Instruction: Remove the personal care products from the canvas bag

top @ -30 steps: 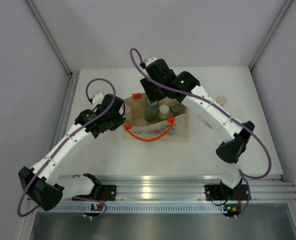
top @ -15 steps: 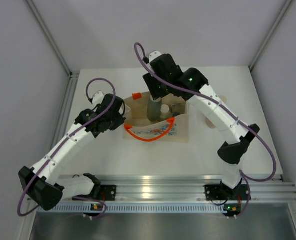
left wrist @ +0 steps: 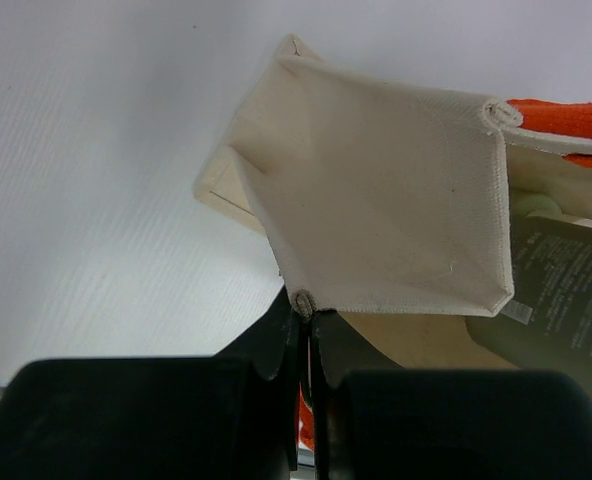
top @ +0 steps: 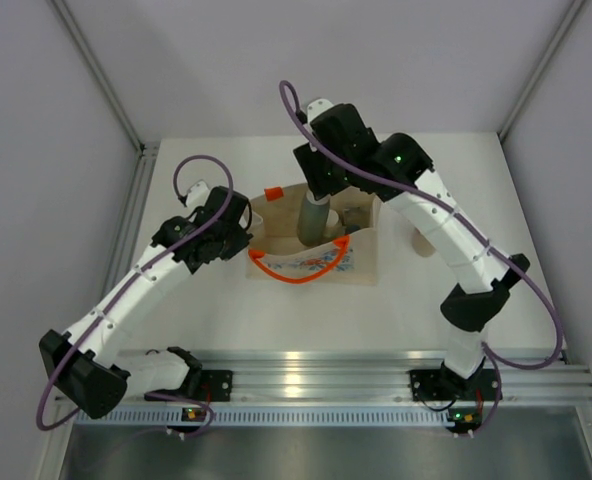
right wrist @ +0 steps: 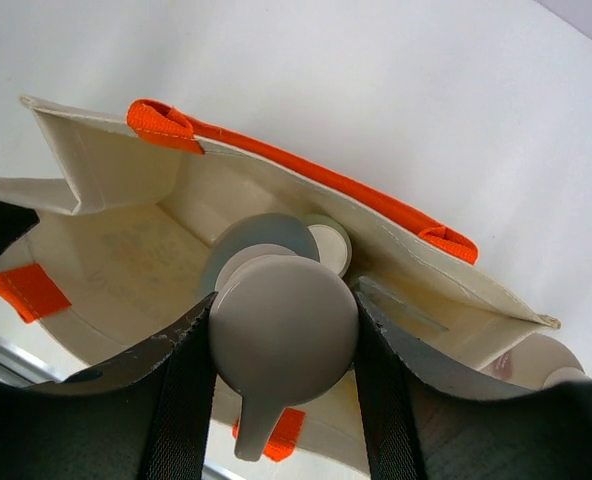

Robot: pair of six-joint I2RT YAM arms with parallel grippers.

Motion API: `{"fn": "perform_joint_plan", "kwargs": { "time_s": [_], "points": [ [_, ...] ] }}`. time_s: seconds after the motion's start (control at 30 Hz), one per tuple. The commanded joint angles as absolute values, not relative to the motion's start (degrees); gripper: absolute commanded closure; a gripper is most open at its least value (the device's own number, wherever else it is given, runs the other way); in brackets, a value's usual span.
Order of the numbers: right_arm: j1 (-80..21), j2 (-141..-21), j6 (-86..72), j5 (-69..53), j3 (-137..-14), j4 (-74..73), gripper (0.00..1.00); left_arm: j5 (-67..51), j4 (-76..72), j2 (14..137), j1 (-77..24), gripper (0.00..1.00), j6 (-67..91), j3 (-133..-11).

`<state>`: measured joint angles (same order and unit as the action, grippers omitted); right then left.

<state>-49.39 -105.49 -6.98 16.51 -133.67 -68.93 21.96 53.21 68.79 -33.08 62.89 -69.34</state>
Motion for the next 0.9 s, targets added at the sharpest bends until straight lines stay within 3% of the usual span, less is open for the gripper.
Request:
{"fn": "perform_joint_plan", "kwargs": {
  "time_s": [0.0,0.87],
  "points": [
    [-49.83,-97.30,-5.80,19.86,-139.92,-64.60,1.00,22.06,52.73,69.87,-33.05,1.00,63.37,-70.93],
    [-49.22,-91.85,-4.04,30.05,-144.31,-63.99,1.00,21.53,52.65,71.28,-32.96,1.00,62.49,-72.16]
  ]
}}
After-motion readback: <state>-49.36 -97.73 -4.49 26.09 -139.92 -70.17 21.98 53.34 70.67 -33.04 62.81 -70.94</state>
